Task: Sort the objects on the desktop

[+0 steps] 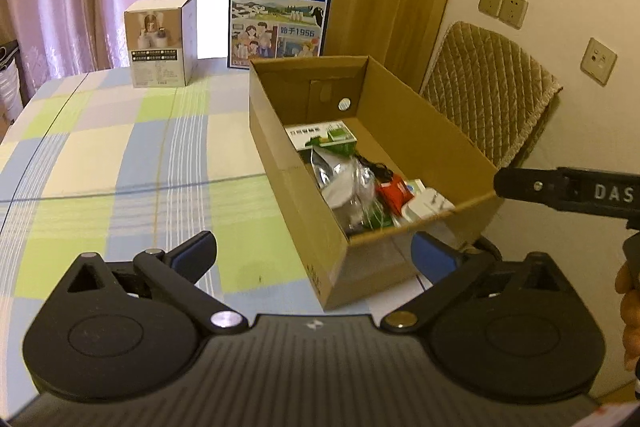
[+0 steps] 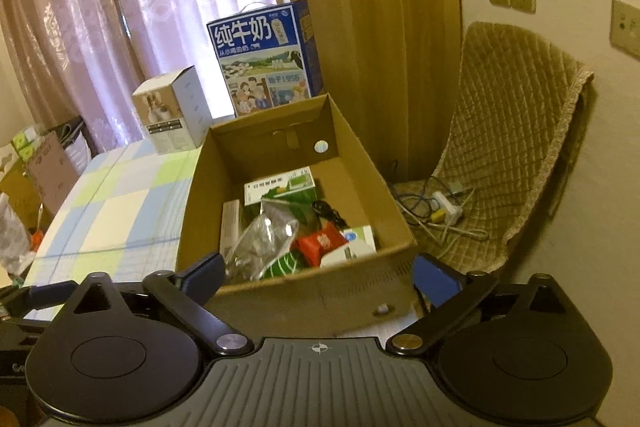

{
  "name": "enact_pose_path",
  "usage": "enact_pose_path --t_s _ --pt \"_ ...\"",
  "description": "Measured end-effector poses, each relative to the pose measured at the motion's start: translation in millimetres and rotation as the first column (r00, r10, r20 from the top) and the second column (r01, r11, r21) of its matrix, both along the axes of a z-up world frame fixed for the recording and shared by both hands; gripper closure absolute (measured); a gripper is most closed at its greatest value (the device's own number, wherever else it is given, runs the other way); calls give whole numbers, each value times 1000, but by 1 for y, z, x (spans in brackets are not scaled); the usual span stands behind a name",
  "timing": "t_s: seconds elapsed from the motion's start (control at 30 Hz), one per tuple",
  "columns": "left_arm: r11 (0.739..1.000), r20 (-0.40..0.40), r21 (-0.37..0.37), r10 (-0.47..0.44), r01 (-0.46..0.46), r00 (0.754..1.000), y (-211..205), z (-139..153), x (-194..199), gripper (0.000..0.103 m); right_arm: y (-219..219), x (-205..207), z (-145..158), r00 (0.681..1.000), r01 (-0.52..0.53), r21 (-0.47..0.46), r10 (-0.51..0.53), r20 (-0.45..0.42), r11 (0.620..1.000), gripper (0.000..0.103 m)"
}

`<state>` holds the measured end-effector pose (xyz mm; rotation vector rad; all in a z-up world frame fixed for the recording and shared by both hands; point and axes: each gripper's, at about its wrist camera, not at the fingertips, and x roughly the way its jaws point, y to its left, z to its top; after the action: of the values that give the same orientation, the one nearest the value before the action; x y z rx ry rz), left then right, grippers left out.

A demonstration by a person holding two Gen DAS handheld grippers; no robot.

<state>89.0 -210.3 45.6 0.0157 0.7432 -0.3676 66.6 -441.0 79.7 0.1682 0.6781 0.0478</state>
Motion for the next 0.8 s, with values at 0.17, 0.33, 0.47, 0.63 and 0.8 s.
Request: enact_pose_path --t_s 0.17,0.33,0.47,0.63,0.8 --pt "1000 -25 -12 0 0 1000 4 6 -23 1 0 -27 5 1000 0 -9 0 -11 1000 2" --pt "1000 -29 -1 1 -1 1000 5 15 -43 1 2 -51 7 1000 -5 -28 5 -21 1000 2" --pt "1000 -26 -11 2 -3 1000 5 23 -57 1 7 -66 11 1000 -21 -54 20 -20 998 2" --pt "1000 -19 -27 15 -15 1000 7 30 -72 1 10 -80 16 999 -38 -66 37 -18 997 2" --pt "1000 -14 -15 26 -27 1000 8 34 -81 1 9 -92 19 999 -39 -77 37 -20 996 2"
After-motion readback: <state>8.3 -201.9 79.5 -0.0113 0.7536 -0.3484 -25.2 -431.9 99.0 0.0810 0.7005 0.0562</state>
